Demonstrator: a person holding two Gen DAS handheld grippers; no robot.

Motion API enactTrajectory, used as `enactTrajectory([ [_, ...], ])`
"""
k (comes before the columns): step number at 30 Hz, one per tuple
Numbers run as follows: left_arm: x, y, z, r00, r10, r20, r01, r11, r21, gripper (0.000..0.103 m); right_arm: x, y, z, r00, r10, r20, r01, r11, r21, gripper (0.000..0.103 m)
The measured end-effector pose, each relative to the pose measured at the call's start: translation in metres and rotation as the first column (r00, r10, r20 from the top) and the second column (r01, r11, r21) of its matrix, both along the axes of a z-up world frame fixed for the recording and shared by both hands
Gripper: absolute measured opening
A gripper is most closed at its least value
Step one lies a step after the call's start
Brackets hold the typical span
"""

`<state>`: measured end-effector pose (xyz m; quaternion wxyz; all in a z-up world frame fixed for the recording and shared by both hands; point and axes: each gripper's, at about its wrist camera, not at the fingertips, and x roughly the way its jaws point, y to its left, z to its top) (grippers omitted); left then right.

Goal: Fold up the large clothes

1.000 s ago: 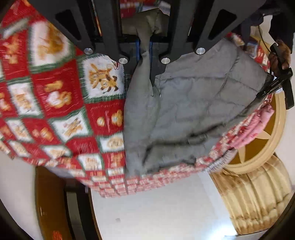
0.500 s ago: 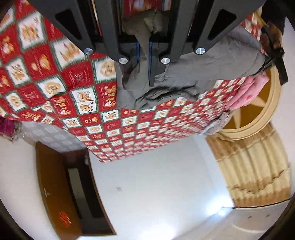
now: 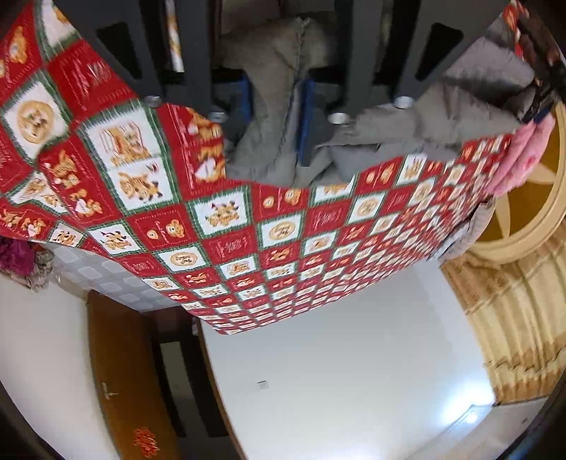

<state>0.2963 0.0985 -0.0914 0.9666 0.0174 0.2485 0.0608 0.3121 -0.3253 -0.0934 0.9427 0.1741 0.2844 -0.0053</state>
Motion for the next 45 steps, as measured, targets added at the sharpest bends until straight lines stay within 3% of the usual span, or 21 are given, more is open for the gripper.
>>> enactTrajectory([
  [1,0.002,0.001,0.002,1.000,0.013,0.008,-0.013,1.000,-0.011,0.103,0.005,0.000,0.003,0.999,-0.027,0.026,0.028,1.000,-0.004,0.081],
  [2,0.004,0.004,0.008,0.999,0.026,0.022,-0.025,0.999,-0.039,0.103,0.007,-0.002,0.007,0.997,-0.043,0.057,0.042,0.999,0.005,0.091],
  [3,0.005,0.006,0.012,0.999,0.037,0.032,-0.036,0.998,-0.049,0.103,0.007,-0.004,0.012,0.994,-0.049,0.093,0.046,0.999,0.028,0.094],
  [7,0.002,0.009,0.033,0.986,0.120,0.119,-0.115,0.992,-0.047,0.103,0.000,0.003,0.028,0.987,-0.081,0.141,0.084,0.996,-0.016,0.094],
  [10,-0.004,-0.001,0.040,0.973,0.158,0.170,-0.158,0.987,-0.017,0.103,-0.014,0.037,0.030,0.985,0.010,0.174,0.011,0.993,-0.117,0.094],
  [12,-0.005,-0.021,0.037,0.980,0.120,0.158,-0.123,0.992,0.007,0.103,-0.020,0.062,0.025,0.984,0.062,0.167,-0.037,0.988,-0.150,0.094],
  [14,-0.004,-0.046,0.027,0.990,0.062,0.129,-0.067,0.997,0.037,0.103,-0.015,0.088,0.014,0.986,0.129,0.104,-0.112,0.982,-0.152,0.094],
  [18,0.010,-0.105,-0.005,0.997,-0.030,0.066,0.016,0.980,0.196,0.103,0.001,0.138,-0.010,0.979,0.203,0.009,-0.193,0.943,-0.272,0.094],
  [20,0.020,-0.123,-0.019,0.998,-0.029,0.061,0.011,0.963,0.270,0.103,0.011,0.150,-0.022,0.980,0.200,-0.022,-0.196,0.925,-0.326,0.094],
  [22,0.034,-0.130,-0.027,0.999,-0.028,0.033,0.017,0.958,0.288,0.103,0.026,0.155,-0.036,0.979,0.188,-0.075,-0.203,0.911,-0.358,0.094],
  [24,0.047,-0.134,-0.036,1.000,-0.017,0.011,0.012,0.952,0.305,0.103,0.035,0.151,-0.047,0.982,0.157,-0.104,-0.184,0.921,-0.343,0.094],
  [30,0.071,-0.136,-0.061,0.996,-0.019,-0.087,0.040,0.968,0.248,0.103,0.047,0.142,-0.066,0.982,0.126,-0.144,-0.165,0.937,-0.308,0.094],
  [39,0.086,-0.132,-0.079,0.983,-0.041,-0.180,0.071,0.984,0.165,0.103,0.058,0.141,-0.078,0.977,0.113,-0.182,-0.164,0.942,-0.294,0.094],
  [45,0.093,-0.132,-0.086,0.975,-0.046,-0.217,0.080,0.985,0.151,0.103,0.063,0.142,-0.082,0.974,0.105,-0.203,-0.163,0.942,-0.295,0.094],
])
